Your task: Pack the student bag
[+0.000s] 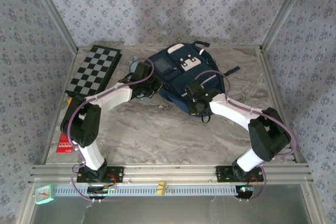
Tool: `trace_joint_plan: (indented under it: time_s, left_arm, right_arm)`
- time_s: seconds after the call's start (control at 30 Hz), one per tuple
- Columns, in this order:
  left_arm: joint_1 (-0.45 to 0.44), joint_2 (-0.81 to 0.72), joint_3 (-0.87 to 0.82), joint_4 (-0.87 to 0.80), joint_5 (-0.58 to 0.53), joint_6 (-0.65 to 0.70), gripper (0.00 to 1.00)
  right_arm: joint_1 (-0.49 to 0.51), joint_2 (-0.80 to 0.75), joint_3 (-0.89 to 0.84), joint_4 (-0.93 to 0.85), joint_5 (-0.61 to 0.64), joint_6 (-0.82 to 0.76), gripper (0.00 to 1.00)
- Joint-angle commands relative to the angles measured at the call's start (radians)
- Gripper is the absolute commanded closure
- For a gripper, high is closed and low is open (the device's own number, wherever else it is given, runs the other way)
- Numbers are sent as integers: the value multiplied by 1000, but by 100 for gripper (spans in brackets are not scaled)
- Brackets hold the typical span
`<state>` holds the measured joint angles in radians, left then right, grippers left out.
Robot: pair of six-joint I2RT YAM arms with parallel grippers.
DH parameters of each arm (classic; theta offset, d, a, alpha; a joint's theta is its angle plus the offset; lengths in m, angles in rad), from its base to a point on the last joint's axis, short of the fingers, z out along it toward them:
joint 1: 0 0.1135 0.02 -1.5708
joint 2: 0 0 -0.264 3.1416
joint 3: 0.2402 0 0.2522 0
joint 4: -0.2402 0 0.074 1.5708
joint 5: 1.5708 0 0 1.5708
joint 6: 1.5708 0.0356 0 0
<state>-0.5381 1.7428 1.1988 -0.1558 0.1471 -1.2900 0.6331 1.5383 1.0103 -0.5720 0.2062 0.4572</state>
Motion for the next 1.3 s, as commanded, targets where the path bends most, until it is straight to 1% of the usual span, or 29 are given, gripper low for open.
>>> trace_joint_plan:
  time_s: [0.0, 0.1, 0.2, 0.27, 0.3, 0.33, 0.37, 0.43, 0.47, 0.5, 0.57, 0.6, 0.63, 0.7, 0.8, 0.87, 0.93, 0.97, 1.07, 1.13, 1.2, 1.27]
  left_arm:
    - [39, 19, 85, 1, -8, 75, 100]
    - [83, 76, 156, -23, 11, 162, 100]
    - [129, 170, 280, -95, 39, 258, 100]
    - [155, 231, 338, -76, 120, 304, 100]
    - [165, 256, 372, -88, 144, 319, 96]
    - [172, 269, 386, -83, 174, 339, 92]
    - [179, 277, 395, -71, 206, 365, 84]
    - [193, 256, 383, -122, 221, 394, 65]
    - [198, 215, 335, -96, 223, 390, 54]
    - [200, 168, 259, -58, 230, 371, 45]
    - [189, 69, 139, -17, 249, 322, 33]
    - [173, 20, 82, -11, 247, 285, 30]
    - [153, -23, 22, 11, 238, 251, 30]
    - [84, -108, -102, 84, 180, 147, 28]
    - [4, -131, -186, 156, 157, -22, 26]
    - [-47, -121, -230, 234, 136, -120, 27]
    - [-100, -95, -225, 259, 99, -176, 27]
    - [-112, -75, -209, 239, 95, -196, 27]
    - [-145, -18, -180, 282, 73, -251, 28]
    - [-163, 20, -132, 264, 54, -258, 31]
    - [-182, 53, -97, 243, 45, -278, 38]
    - [-206, 74, -88, 241, 26, -317, 41]
  right_arm:
    - [-3, -73, -27, -64, 35, -8, 99]
    - [6, -115, -37, -123, 39, 2, 100]
    - [37, -146, -21, -142, -32, 13, 100]
    - [70, -151, 0, -108, -84, 44, 100]
    - [82, -145, 5, -63, -124, 59, 100]
    - [84, -135, 12, -35, -166, 72, 100]
    - [84, -115, 30, -8, -175, 95, 100]
    - [86, -74, 50, 37, -180, 127, 100]
    - [87, -53, 57, 58, -184, 138, 100]
    - [92, -30, 63, 71, -174, 148, 100]
    - [97, 4, 80, 65, -147, 153, 100]
    - [103, 18, 88, 62, -138, 152, 100]
    - [108, 26, 91, 65, -135, 149, 100]
    - [117, 33, 88, 77, -142, 149, 100]
    - [124, 32, 84, 61, -119, 163, 100]
    - [125, 22, 72, 57, -113, 163, 100]
    - [126, 10, 57, 59, -107, 163, 100]
    - [123, 4, 53, 60, -106, 164, 100]
    - [124, -2, 44, 71, -121, 164, 100]
    - [126, -4, 42, 77, -130, 164, 100]
    - [123, -4, 41, 73, -123, 163, 100]
    - [121, -7, 41, 73, -115, 164, 100]
